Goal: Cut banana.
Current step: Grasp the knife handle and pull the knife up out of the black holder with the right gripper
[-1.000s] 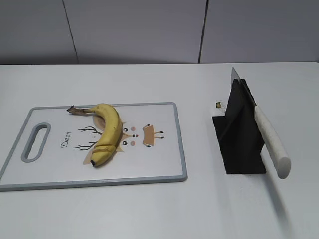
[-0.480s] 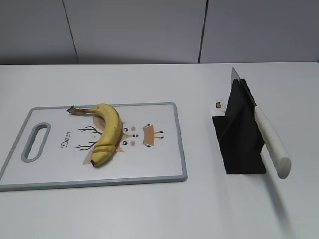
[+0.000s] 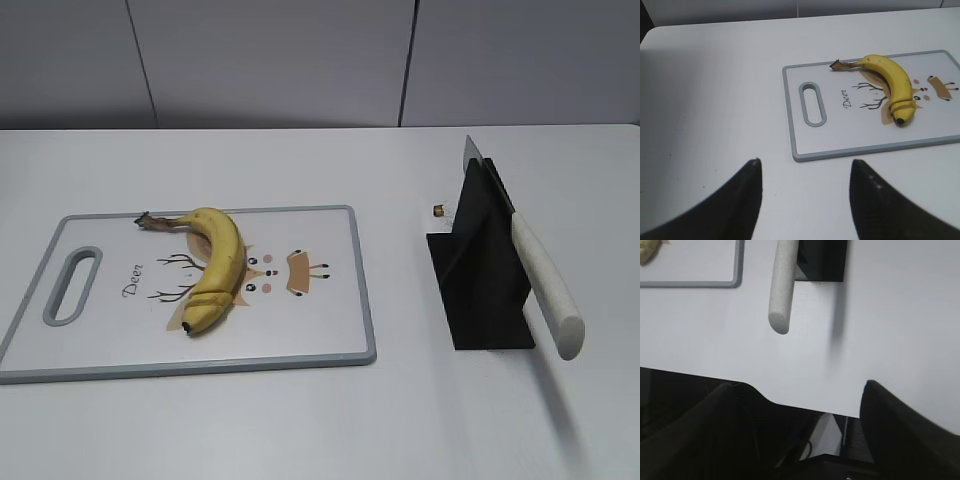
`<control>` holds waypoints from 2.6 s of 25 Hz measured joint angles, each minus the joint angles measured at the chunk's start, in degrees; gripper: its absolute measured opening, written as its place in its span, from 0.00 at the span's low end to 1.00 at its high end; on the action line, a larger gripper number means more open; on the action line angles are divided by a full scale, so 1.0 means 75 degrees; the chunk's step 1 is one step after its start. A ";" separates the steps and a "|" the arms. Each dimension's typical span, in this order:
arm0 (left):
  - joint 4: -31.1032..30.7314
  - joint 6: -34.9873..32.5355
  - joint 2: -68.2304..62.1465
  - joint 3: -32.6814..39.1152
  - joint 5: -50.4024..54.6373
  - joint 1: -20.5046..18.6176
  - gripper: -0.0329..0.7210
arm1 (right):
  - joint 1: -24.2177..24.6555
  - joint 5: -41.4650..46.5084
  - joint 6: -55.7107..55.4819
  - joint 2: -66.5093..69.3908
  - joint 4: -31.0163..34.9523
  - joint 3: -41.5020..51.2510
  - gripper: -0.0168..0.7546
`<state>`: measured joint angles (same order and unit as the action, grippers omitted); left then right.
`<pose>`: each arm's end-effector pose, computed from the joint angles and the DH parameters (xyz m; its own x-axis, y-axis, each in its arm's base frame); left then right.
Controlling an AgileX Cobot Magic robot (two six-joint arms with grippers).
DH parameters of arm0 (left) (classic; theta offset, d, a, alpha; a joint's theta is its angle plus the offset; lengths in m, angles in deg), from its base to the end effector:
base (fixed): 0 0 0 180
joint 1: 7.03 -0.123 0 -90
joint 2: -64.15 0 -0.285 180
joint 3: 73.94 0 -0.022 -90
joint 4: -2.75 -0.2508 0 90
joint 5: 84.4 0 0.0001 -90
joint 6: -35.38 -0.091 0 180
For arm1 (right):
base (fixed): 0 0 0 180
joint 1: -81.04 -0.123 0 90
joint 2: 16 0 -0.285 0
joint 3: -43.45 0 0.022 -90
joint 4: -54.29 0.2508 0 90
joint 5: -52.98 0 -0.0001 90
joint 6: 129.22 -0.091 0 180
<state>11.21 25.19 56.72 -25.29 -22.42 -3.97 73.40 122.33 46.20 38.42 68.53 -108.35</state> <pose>-0.0076 -0.0114 0.2759 -0.4449 0.1309 -0.8860 0.2169 0.9756 0.0352 0.1185 0.0370 0.3310 -0.8977 0.0449 -0.4382 -0.0888 0.9559 0.2798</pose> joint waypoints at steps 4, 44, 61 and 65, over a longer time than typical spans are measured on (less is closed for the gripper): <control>0.0000 0.0000 0.0000 0.0000 0.0000 0.0000 0.76 | -0.1139 0.0006 -0.0736 0.0684 -0.1252 -0.0522 0.78; 0.0000 0.0000 0.0000 0.0000 0.0000 0.0000 0.76 | -0.2246 -0.0890 -0.1421 0.6025 -0.1738 -0.1717 0.70; 0.0000 0.0000 0.0000 0.0000 -0.0003 0.0000 0.76 | -0.2246 -0.1053 -0.1820 0.6376 -0.1725 -0.1722 0.50; 0.0000 0.0000 0.0000 0.0000 -0.0003 0.0000 0.76 | -0.2246 -0.1069 -0.1843 0.6519 -0.1725 -0.1722 0.49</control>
<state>11.21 25.19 56.72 -25.29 -22.44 -3.97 56.55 114.32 32.38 87.31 55.60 -121.27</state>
